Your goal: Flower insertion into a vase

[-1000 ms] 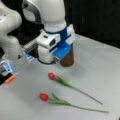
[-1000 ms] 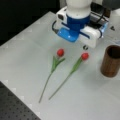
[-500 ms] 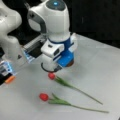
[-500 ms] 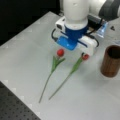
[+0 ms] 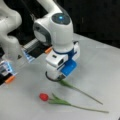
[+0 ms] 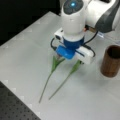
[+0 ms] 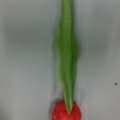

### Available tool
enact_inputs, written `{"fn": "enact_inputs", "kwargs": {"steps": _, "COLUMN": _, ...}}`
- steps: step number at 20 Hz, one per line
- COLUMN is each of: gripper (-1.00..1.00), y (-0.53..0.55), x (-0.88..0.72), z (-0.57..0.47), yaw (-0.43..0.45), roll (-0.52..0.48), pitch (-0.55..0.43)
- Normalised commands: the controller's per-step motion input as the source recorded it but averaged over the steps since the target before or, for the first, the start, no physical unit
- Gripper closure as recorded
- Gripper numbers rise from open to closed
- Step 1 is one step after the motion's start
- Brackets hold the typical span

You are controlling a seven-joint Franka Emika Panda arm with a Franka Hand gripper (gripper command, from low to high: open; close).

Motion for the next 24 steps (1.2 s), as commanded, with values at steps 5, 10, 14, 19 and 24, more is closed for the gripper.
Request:
{"fn": "enact_inputs", "kwargs": {"steps": 5, "gripper": -1.0, "y": 0.03, "x": 0.21, "z": -0.01, "yaw": 0.058, "roll": -0.104, "pitch": 0.034}}
{"fn": "enact_inputs", "kwargs": {"steps": 10, "gripper": -1.0, "y": 0.05, "x": 0.25, "z": -0.26, "yaw": 0.038, "roll": -0.1, "pitch": 0.045}}
{"fn": "enact_inputs", "kwargs": {"steps": 14, "gripper": -1.0, "y": 0.05, "x": 0.19, "z": -0.26, "yaw": 0.035, "roll": -0.099, "pitch": 0.091}}
{"fn": "enact_inputs", "kwargs": {"steps": 19, "gripper": -1.0, "y": 0.05, "x": 0.13, "z": -0.06, "yaw": 0.019, "roll": -0.072, "pitch": 0.143}}
{"fn": "enact_inputs", "kwargs": {"steps": 24, "gripper": -1.0, "y": 0.0, "x": 0.18, "z": -0.05, "yaw": 0.038, "roll": -0.069, "pitch": 0.098}}
